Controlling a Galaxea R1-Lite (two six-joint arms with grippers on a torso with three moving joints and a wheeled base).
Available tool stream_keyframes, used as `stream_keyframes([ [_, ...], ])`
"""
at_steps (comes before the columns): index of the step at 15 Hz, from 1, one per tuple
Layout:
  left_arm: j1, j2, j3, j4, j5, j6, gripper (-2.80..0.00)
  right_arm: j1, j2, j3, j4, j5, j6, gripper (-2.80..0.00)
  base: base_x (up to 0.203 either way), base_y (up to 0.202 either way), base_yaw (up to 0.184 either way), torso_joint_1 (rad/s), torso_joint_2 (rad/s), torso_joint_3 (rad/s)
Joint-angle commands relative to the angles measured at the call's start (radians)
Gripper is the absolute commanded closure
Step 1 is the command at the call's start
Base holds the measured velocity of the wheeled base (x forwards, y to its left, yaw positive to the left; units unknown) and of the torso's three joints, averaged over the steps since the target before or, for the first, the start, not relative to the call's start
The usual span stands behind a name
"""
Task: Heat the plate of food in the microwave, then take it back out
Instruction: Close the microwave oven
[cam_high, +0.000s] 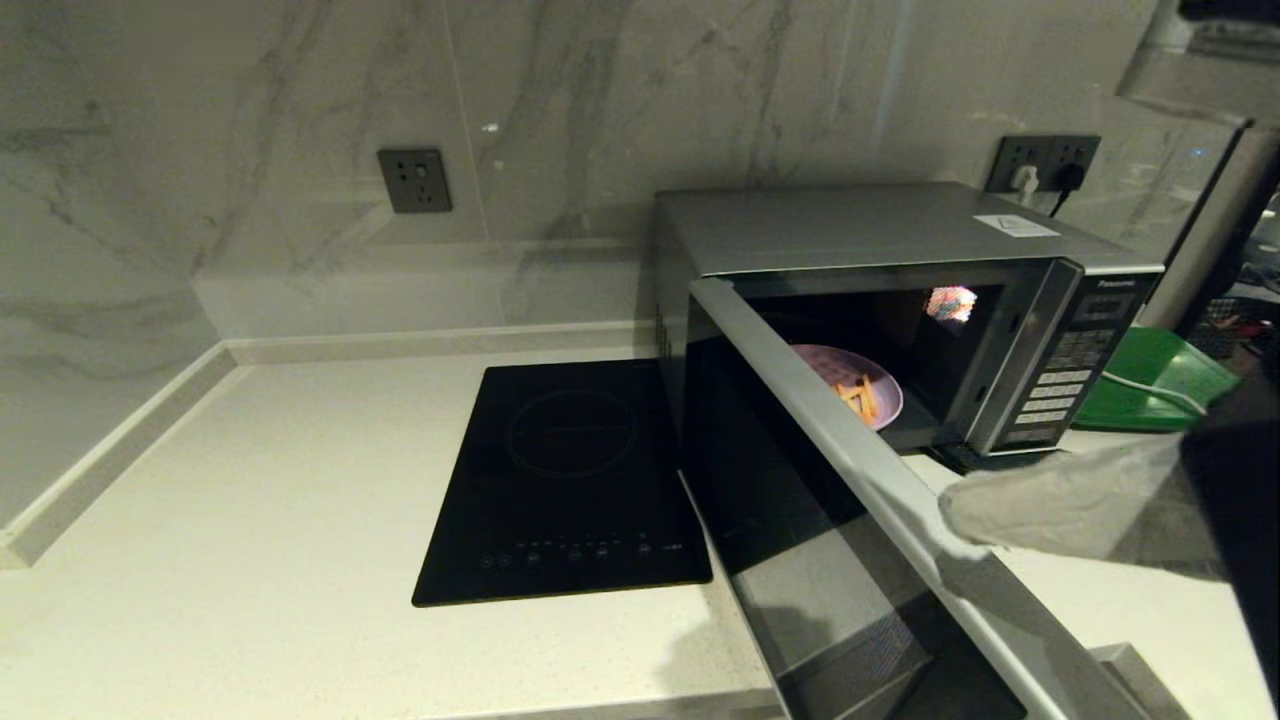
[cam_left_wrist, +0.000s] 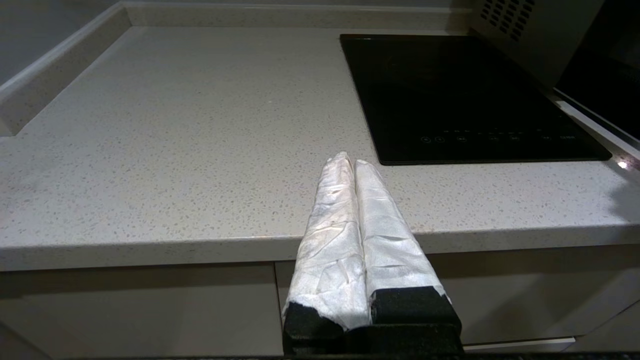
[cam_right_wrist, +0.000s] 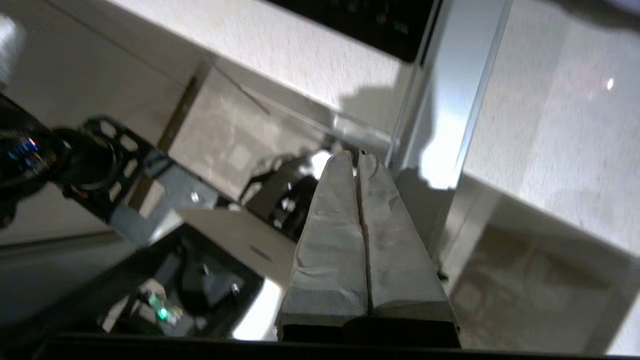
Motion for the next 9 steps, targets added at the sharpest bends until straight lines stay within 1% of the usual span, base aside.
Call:
stream_keyframes([
  [1, 0.0, 0.001, 0.0, -0.001, 0.002, -0.001, 0.0, 0.012, 0.002, 0.001, 0.081, 0.026, 0.047, 0.0, 0.0, 0.0, 0.0, 0.0, 0.0, 0.0],
  [3, 0.0, 0.001, 0.0, -0.001, 0.002, -0.001, 0.0, 0.012, 0.009, 0.006, 0.117, 0.049, 0.095, 0.0, 0.0, 0.0, 0.0, 0.0, 0.0, 0.0],
  [7, 0.0, 0.001, 0.0, -0.001, 0.0, -0.001, 0.0, 0.015, 0.026, 0.017, 0.128, 0.075, 0.114, 0.0, 0.0, 0.0, 0.0, 0.0, 0.0, 0.0],
  [9, 0.0, 0.001, 0.0, -0.001, 0.001, -0.001, 0.0, 0.035, 0.04, 0.017, 0.17, 0.092, 0.142, 0.0, 0.0, 0.0, 0.0, 0.0, 0.0, 0.0],
])
